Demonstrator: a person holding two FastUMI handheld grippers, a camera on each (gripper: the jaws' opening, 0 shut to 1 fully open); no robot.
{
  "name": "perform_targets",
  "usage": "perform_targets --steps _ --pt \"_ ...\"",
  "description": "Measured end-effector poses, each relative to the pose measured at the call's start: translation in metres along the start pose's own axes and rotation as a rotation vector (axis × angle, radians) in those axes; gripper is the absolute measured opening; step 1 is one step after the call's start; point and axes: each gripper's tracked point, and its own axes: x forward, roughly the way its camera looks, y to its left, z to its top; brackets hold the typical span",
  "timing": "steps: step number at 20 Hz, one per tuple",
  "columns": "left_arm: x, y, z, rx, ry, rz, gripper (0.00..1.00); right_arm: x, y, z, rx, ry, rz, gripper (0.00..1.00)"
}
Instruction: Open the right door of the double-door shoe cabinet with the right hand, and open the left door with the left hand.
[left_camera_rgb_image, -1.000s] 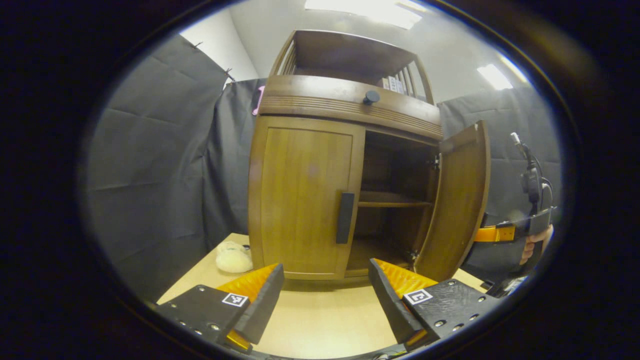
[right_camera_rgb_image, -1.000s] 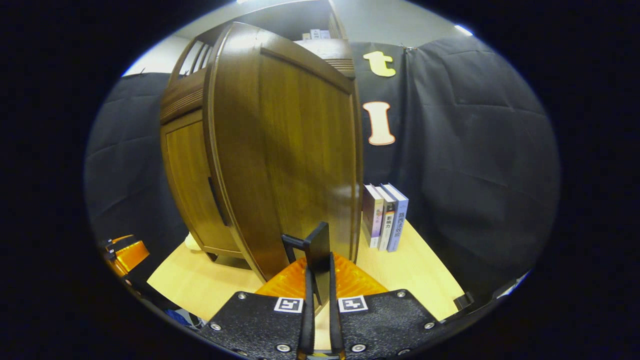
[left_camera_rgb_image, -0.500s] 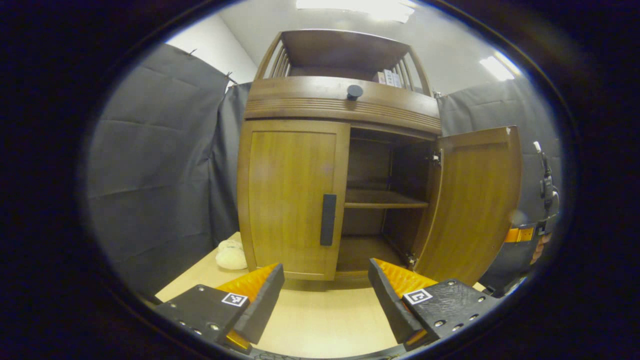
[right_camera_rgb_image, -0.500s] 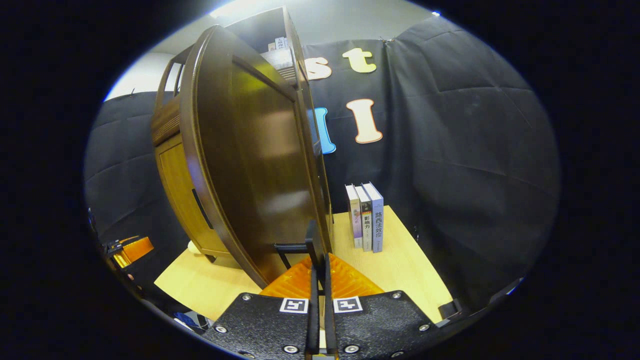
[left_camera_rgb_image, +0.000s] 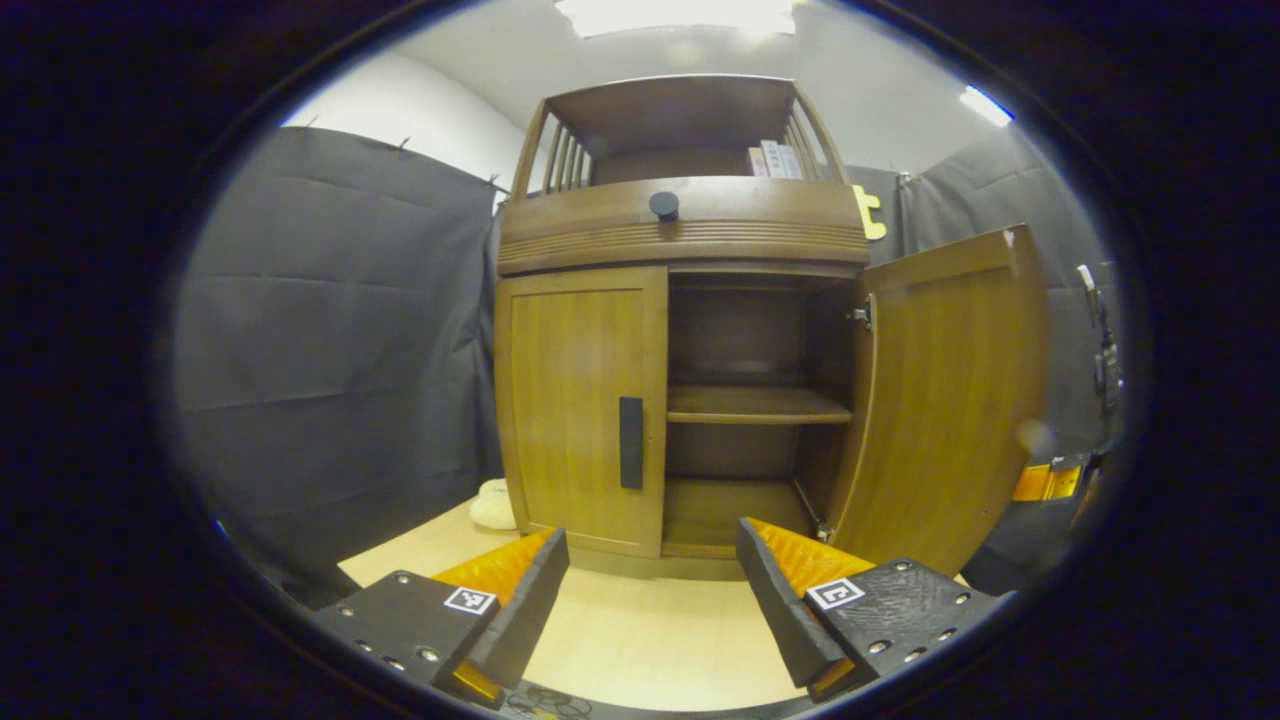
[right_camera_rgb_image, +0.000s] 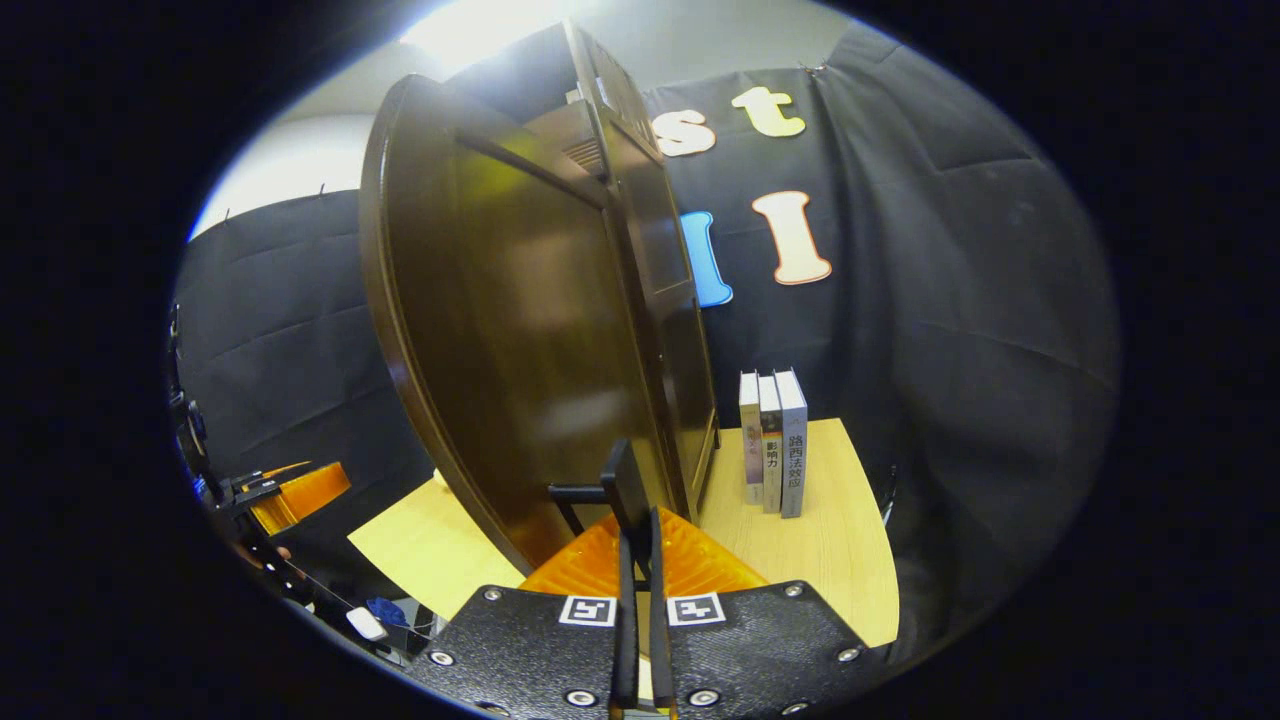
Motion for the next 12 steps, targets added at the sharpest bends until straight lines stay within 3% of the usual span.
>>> perform_targets --steps 2,7,12 --pt "-0.001 0.004 -0.004 -0.030 0.007 0.047 1.00 0.001 -0.001 -0.001 0.009 0.003 0.018 0.05" --pt "0.025 0.023 0.009 -0.025 0.001 0.073 1.00 -0.003 -0.002 -0.002 -0.035 0.006 0.031 0.05" --pt "0.087 0.041 0.031 0.021 -0.029 0.014 0.96 -0.018 0.001 -0.010 -0.026 0.014 -0.041 0.05"
